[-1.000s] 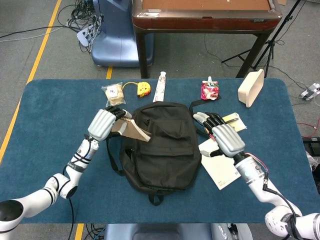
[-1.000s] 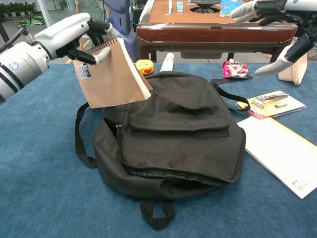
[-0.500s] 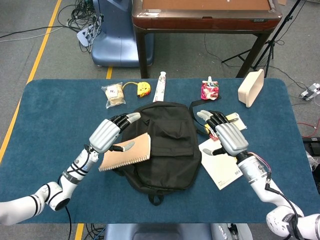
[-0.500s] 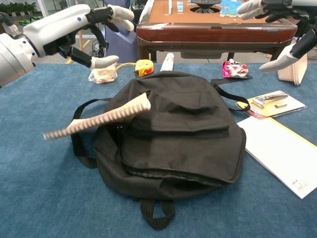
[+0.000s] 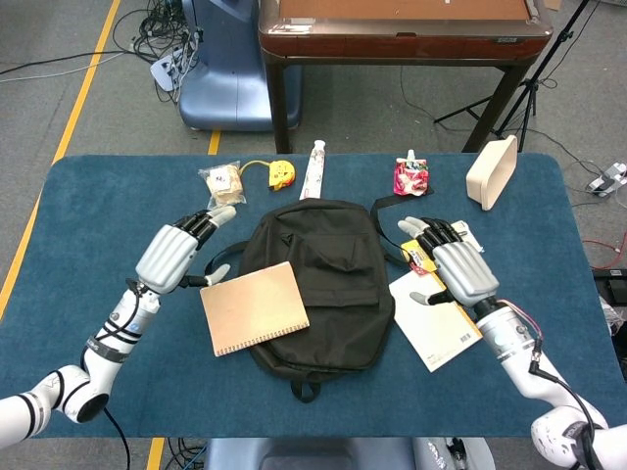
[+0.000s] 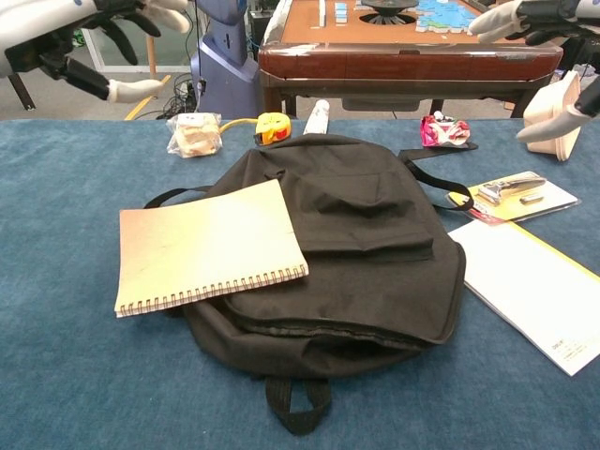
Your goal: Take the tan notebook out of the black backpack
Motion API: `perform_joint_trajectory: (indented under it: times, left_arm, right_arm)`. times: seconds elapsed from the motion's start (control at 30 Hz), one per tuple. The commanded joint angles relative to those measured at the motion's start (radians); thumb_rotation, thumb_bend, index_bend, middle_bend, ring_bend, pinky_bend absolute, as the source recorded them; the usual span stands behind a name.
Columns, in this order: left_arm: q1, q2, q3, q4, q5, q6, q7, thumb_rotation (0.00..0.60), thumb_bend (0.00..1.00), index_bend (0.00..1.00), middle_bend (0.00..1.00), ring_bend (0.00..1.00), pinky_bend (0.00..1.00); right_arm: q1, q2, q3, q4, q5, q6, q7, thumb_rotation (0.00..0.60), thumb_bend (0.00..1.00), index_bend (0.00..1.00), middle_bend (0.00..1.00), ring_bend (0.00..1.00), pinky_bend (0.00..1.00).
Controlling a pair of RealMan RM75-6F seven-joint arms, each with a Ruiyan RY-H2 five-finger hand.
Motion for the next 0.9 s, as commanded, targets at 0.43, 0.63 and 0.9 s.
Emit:
perform_joint_trajectory:
  times: [0.43, 0.63, 0.9]
  left_arm:
    - [0.237, 0.138, 0.024, -0.049, -0.217, 0.073, 0.069, 0.6, 0.26, 0.14, 0.16, 0.17, 0.29]
    - [0.335, 0.149, 0.049, -0.046, -0.239, 0.157, 0.138, 0.6, 0.26, 0.16, 0.16, 0.17, 0.27]
    - [0.437, 0.161, 0.08, -0.067, -0.216, 0.238, 0.15, 0.6, 0.26, 0.19, 0.16, 0.17, 0.25]
  right_arm:
    - [-0.132, 0.011, -0.09, 0.089, -0.102, 0.143, -0.043, 0.6, 0.25, 0.06, 0.19, 0.04, 0.14]
    - [-0.198, -0.008, -0.117, 0.137, -0.158, 0.23, -0.024, 0.6, 0.27, 0.17, 0.25, 0.11, 0.21]
    - [-0.277, -0.015, -0.151, 0.145, -0.184, 0.301, -0.031, 0.6, 0.27, 0.23, 0.28, 0.15, 0.25]
